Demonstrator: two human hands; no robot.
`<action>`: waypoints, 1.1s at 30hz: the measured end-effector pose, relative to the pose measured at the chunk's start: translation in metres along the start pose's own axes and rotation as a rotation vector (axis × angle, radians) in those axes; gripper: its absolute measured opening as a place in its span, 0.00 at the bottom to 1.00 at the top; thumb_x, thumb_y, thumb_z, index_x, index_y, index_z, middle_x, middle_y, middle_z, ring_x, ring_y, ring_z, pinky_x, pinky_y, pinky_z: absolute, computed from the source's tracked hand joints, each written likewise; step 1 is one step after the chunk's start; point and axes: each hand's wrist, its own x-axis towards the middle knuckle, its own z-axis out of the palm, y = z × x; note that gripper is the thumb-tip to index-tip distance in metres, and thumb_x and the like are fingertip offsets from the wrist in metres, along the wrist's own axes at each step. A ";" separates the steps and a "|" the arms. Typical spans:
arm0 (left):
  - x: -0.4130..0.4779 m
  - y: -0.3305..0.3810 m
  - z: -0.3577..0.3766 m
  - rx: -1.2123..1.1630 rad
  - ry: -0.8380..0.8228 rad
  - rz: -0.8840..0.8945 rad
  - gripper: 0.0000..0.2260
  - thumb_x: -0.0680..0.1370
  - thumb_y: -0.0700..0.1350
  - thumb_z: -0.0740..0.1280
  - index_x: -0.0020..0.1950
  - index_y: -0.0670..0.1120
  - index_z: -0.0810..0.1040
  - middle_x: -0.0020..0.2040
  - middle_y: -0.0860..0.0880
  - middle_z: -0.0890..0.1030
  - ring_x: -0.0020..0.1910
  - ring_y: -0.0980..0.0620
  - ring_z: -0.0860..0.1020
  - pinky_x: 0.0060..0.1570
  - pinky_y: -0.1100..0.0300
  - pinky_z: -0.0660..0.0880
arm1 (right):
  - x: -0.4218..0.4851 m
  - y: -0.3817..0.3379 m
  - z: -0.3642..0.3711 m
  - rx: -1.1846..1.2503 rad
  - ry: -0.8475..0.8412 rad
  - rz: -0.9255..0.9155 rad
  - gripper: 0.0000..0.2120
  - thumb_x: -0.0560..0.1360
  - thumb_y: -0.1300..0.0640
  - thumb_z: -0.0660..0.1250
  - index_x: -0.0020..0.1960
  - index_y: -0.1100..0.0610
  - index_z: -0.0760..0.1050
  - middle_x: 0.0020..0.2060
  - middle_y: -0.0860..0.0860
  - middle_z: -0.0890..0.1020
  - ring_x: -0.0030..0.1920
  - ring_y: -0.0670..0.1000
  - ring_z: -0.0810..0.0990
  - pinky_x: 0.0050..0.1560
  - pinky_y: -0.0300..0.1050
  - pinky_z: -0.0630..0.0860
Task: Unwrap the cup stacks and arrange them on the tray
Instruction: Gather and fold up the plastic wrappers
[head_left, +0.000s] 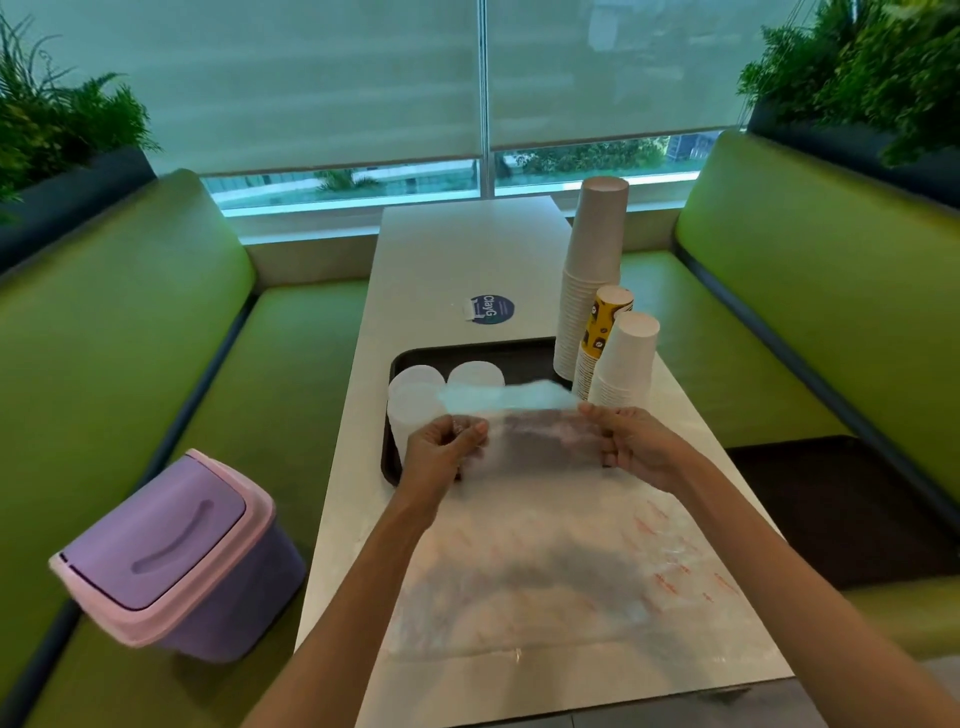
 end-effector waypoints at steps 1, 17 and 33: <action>0.001 0.003 -0.002 -0.003 -0.007 0.016 0.03 0.76 0.37 0.67 0.42 0.42 0.79 0.33 0.50 0.81 0.29 0.61 0.77 0.31 0.69 0.73 | -0.002 0.001 0.000 0.004 0.002 0.015 0.08 0.77 0.57 0.65 0.50 0.59 0.80 0.42 0.56 0.85 0.39 0.50 0.85 0.44 0.45 0.82; 0.007 0.034 -0.024 0.130 -0.065 0.084 0.04 0.75 0.39 0.70 0.40 0.44 0.81 0.32 0.52 0.80 0.32 0.57 0.75 0.41 0.63 0.73 | -0.018 -0.027 0.017 -0.275 0.241 -0.435 0.05 0.76 0.60 0.67 0.46 0.57 0.82 0.37 0.50 0.83 0.40 0.46 0.80 0.47 0.36 0.78; 0.021 0.076 -0.006 -0.150 0.073 0.362 0.08 0.74 0.36 0.69 0.37 0.46 0.78 0.33 0.54 0.81 0.35 0.57 0.76 0.41 0.65 0.73 | -0.019 -0.069 0.037 -0.104 0.247 -0.572 0.10 0.79 0.60 0.63 0.40 0.55 0.78 0.30 0.45 0.82 0.34 0.48 0.79 0.40 0.41 0.76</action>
